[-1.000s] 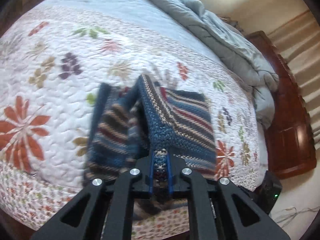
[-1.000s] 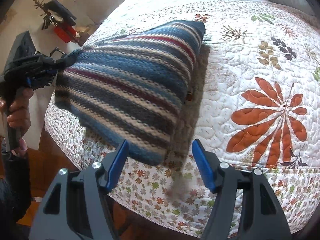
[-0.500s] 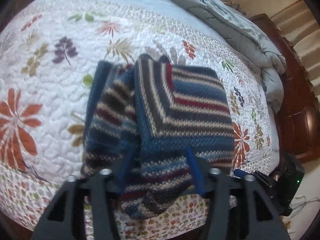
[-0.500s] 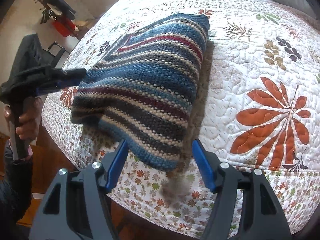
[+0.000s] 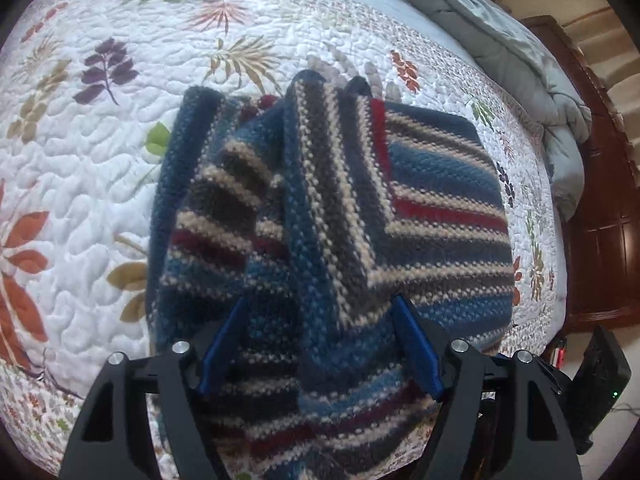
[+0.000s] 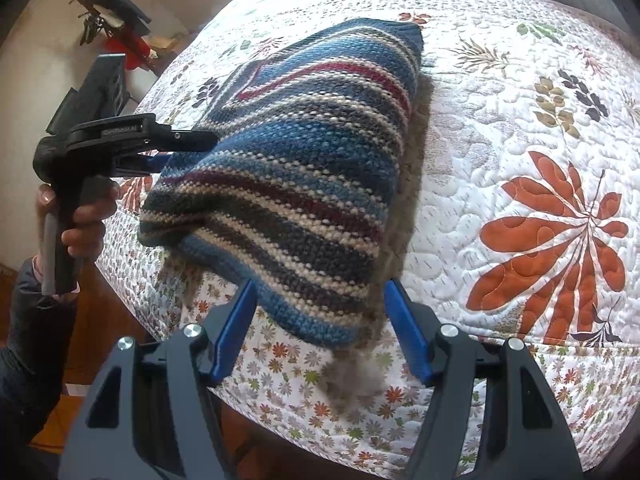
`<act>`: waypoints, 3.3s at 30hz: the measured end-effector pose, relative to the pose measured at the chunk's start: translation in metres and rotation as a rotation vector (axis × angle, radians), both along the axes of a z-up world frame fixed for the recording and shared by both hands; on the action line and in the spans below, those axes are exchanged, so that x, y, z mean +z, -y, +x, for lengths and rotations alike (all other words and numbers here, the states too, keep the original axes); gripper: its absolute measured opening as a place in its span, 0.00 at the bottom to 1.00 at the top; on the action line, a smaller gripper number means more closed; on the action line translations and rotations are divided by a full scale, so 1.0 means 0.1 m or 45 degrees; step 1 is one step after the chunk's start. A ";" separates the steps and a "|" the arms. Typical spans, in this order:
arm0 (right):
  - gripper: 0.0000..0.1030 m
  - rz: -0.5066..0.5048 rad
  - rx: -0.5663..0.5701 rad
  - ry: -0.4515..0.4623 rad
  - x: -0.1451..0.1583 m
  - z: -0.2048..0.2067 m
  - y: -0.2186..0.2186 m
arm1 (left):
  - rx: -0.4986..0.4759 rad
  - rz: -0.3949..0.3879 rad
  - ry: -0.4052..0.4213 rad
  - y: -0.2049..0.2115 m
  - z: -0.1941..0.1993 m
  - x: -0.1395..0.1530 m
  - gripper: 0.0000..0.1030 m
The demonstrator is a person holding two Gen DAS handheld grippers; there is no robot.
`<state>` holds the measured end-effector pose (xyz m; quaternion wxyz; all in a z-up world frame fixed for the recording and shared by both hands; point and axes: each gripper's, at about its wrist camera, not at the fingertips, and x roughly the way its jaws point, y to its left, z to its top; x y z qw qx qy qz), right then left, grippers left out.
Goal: Fold small clothes
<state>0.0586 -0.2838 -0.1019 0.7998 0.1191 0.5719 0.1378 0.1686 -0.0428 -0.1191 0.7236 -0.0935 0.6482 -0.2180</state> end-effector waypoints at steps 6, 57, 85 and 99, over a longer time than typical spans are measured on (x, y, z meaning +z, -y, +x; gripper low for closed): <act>0.64 -0.008 -0.016 -0.024 -0.07 0.00 0.04 | -0.076 -0.098 0.006 0.06 -0.08 0.13 0.38; 0.53 -0.010 0.046 -0.148 -0.22 0.27 -0.45 | 0.177 -0.116 0.046 -0.51 -0.06 -0.02 0.25; 0.64 0.004 0.009 -0.102 -0.19 0.16 -0.50 | -0.212 0.219 0.420 -0.35 -1.18 0.49 0.37; 0.60 -0.071 -0.022 -0.187 -0.36 0.25 -0.48 | -0.269 0.125 0.278 -0.38 -1.11 0.36 0.49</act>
